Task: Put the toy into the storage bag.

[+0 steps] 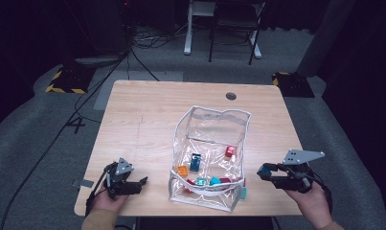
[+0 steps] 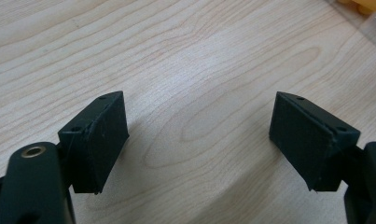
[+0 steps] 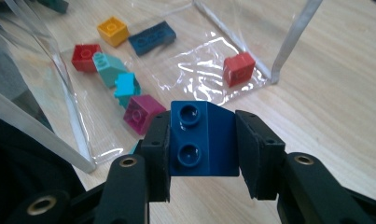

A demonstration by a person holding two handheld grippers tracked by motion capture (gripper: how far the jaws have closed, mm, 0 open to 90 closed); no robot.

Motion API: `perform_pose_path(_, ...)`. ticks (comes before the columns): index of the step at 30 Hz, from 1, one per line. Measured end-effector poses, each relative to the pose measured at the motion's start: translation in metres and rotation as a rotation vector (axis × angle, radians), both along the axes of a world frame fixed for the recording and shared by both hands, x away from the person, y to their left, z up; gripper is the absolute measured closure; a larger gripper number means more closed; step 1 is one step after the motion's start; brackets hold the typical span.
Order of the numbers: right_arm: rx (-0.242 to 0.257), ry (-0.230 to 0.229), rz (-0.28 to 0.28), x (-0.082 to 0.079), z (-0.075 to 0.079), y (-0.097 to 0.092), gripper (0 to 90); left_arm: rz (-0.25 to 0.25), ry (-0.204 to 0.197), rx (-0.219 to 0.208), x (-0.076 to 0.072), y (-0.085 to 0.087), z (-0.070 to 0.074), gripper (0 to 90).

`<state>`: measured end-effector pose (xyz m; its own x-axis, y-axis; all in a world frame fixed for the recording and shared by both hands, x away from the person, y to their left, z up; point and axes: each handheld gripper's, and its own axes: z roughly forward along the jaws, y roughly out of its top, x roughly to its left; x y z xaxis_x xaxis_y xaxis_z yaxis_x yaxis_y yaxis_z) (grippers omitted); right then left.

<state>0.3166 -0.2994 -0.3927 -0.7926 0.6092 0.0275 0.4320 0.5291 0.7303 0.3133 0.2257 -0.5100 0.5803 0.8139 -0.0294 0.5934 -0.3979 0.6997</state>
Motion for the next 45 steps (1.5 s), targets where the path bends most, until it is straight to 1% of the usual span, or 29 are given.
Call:
perform_pose_path(6,0.013,-0.03,0.007,0.002,0.02,0.0,59.2,0.0,0.001,0.003,0.0,0.0,0.0,19.6)
perform_pose_path(14,0.053,-0.062,0.01,0.002,0.044,0.001,59.2,0.001,0.0,0.0,-0.001,0.0,0.0,19.6)
perform_pose_path(24,0.083,-0.08,0.019,0.008,0.072,0.006,59.2,0.001,0.002,0.002,-0.001,0.0,0.0,19.6)
perform_pose_path(32,0.088,-0.104,0.041,0.012,0.094,0.019,59.2,0.001,0.002,0.002,-0.001,0.0,0.0,19.6)
perform_pose_path(41,0.081,-0.121,0.061,0.02,0.114,0.036,59.2,0.001,0.002,0.002,-0.001,0.0,0.0,19.6)
perform_pose_path(45,0.084,-0.117,0.073,0.025,0.12,0.045,59.2,0.001,0.002,0.002,-0.001,0.0,0.0,19.6)
